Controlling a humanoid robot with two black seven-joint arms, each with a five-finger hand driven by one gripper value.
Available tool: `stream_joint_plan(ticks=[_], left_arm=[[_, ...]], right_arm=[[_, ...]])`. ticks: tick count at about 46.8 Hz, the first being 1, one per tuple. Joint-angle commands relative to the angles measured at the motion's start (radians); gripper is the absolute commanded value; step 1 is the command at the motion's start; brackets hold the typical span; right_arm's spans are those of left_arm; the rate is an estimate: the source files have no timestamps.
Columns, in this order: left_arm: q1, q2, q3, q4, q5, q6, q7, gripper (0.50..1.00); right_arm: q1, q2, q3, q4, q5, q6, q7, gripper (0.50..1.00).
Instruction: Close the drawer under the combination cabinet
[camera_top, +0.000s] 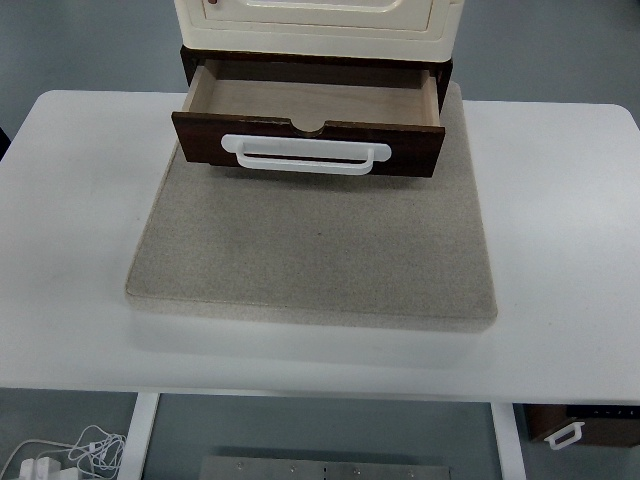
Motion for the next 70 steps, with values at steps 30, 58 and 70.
stream_joint_plan(ticks=[30, 58, 70], left_arm=[[-0.144, 0.026, 0.225, -0.328, 0.151, -0.005, 0.01, 0.996], [-0.145, 0.099, 0.484, -0.642, 0.247, -0.017, 0.025, 0.996], [-0.145, 0.096, 0.594, -0.738, 0.312, -0.017, 0.069, 0.996]], right_arm=[[0.0, 0.0, 0.0, 0.0, 0.0, 0.0, 0.0, 0.952], [0.0, 0.0, 0.0, 0.001, 0.0, 0.0, 0.0, 0.952], [0.0, 0.0, 0.0, 0.0, 0.0, 0.0, 0.0, 0.952]])
